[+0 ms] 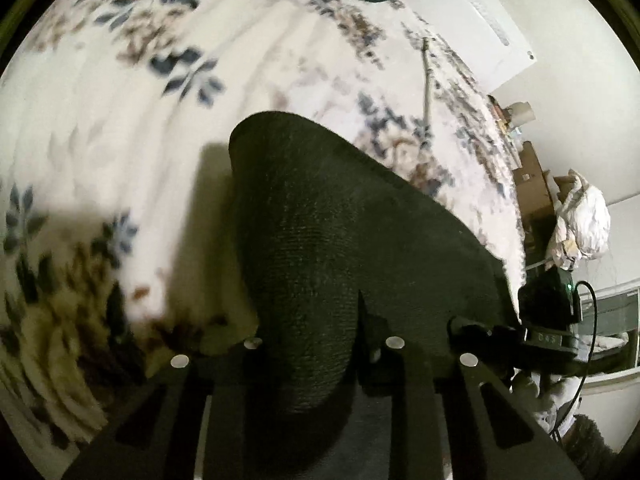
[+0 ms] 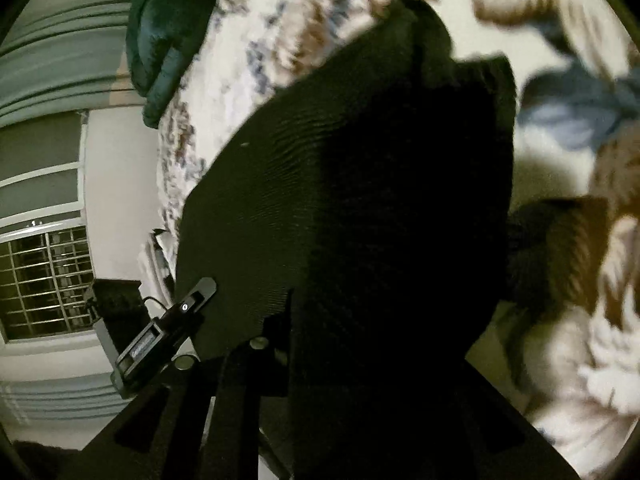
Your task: Fold small clothes
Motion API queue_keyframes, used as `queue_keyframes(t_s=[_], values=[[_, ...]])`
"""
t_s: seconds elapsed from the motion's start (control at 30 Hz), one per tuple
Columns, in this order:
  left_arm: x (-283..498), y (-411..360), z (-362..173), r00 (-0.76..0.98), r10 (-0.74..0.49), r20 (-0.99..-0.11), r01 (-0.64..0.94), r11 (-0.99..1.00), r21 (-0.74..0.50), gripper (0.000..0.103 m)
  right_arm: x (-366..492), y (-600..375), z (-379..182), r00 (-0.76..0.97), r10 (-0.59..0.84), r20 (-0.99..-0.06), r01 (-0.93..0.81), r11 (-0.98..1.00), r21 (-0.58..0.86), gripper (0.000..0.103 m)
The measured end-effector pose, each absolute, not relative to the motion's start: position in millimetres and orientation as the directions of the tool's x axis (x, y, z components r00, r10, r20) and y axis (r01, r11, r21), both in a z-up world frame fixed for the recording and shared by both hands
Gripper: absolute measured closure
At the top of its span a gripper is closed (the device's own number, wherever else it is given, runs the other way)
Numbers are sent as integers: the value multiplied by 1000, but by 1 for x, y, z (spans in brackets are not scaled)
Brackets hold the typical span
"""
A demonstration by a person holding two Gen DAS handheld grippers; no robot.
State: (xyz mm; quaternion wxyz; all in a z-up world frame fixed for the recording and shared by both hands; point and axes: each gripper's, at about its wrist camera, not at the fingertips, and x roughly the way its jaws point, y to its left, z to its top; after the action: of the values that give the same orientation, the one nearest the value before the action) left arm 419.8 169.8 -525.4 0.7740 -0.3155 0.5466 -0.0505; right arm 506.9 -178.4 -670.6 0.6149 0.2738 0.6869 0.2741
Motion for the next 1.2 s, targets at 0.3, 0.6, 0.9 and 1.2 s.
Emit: queue_keyframes(t_s=[0.3,0.6,0.9,1.2], values=[[533,155,-482,431,-445,-785,-107,839,-534,83,571,-200,-590,77,729,-680,12,681,732,86],[682,126,-510,408,-409,-816,22,898,-439,80,712,-218,-595,190,676,-712,59,716,696,86],[720,100,-546,321,-286,-903,87,958,-272,60,758,-239,-631,93,556,-826,112,819,563,65],[678,81,-513,467,-63,-882,49,998,-45,4,686,-250,-589,208,-26,-978,80,997,-9,0]])
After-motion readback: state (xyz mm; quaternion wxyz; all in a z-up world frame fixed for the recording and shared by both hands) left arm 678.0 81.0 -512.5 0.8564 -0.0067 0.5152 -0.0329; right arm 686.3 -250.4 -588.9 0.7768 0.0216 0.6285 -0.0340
